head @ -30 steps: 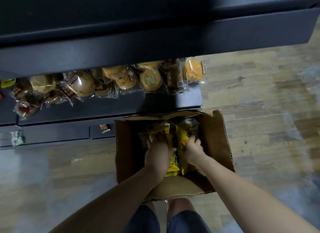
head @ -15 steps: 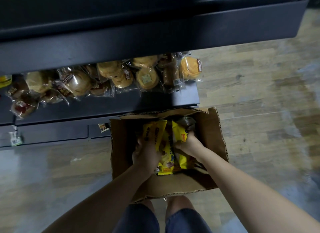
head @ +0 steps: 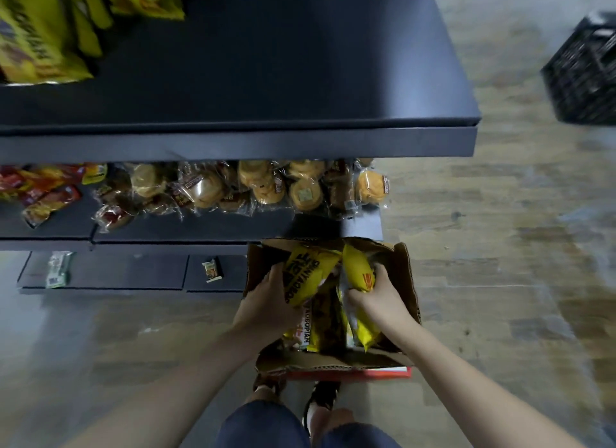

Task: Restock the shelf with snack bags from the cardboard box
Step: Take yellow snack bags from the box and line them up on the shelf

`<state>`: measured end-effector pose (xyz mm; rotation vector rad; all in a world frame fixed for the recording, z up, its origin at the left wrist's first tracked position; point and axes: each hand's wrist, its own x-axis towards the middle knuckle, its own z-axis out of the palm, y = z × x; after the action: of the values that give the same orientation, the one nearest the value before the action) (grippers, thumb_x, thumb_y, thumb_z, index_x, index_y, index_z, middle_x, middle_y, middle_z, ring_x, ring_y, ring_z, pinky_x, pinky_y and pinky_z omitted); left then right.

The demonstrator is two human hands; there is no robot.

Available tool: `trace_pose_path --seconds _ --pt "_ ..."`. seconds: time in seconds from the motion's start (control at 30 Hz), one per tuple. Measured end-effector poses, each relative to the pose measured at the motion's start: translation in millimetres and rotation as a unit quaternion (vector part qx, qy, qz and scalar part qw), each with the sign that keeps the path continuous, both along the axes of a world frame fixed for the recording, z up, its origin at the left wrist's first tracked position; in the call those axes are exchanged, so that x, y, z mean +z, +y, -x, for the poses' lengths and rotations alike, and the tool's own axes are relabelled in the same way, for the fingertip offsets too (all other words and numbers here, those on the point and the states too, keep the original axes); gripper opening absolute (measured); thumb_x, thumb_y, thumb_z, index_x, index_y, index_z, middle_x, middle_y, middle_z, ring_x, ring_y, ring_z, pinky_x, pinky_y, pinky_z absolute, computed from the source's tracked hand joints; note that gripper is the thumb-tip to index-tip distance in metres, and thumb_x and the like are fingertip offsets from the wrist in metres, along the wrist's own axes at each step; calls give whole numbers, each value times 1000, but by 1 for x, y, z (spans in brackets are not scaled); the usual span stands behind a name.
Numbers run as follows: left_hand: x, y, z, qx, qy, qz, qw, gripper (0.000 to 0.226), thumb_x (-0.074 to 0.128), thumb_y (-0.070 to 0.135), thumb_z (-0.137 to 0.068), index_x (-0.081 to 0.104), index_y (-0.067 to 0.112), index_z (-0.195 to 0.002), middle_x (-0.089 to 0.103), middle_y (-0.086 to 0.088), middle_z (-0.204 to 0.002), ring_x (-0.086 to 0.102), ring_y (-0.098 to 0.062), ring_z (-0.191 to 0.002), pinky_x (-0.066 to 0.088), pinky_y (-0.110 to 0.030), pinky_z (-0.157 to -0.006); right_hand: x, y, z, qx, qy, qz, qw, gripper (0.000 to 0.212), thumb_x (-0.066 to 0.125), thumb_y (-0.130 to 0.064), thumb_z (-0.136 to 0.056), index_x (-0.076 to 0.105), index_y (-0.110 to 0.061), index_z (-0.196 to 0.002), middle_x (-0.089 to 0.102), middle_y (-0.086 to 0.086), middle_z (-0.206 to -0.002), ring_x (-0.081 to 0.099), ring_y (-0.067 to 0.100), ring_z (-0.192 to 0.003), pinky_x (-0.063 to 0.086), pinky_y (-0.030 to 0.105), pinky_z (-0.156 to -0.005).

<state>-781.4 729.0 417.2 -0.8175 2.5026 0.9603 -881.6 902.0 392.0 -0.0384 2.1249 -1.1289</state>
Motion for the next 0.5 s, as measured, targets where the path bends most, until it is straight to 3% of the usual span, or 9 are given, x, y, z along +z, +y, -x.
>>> trace_pose_path --seconds 0.07,0.17,0.3,0.4,0.5 --pt "17 -6 -10 -4 21 3 1000 79 68 39 -76 21 25 -139 50 3 -128 55 -23 -111 48 -34 -84 24 -2 0 21 48 8 999 51 65 -15 -79 37 -24 -121 57 -5 -96 54 10 -81 40 19 -63" --pt "43 -16 -24 8 80 -1 997 81 70 35 -76 19 29 -140 49 4 -127 55 -22 -111 49 -35 -83 61 -7 -5 39 98 36 994 54 64 -14 -80 37 -24 -125 57 -3 -98 57 15 -85 44 23 -65" --pt "80 -26 -40 39 174 0 984 78 73 27 -72 27 28 -135 56 2 -111 60 -22 -101 52 -40 -77 106 -10 -13 49 140 95 984 53 66 -9 -77 42 -28 -120 60 -8 -94 58 10 -85 44 19 -65" --pt "106 -30 -49 61 252 53 964 74 75 19 -70 32 26 -129 58 0 -107 61 -25 -96 50 -38 -71 139 -17 -15 47 178 145 972 60 71 -19 -75 43 -33 -126 62 -16 -101 60 7 -95 44 17 -71" --pt "131 -35 -52 89 307 79 944 82 75 17 -68 30 23 -135 57 1 -109 59 -22 -95 47 -35 -69 171 -33 -14 58 198 190 960 61 74 -21 -77 40 -32 -127 59 -17 -108 58 9 -103 43 5 -75"
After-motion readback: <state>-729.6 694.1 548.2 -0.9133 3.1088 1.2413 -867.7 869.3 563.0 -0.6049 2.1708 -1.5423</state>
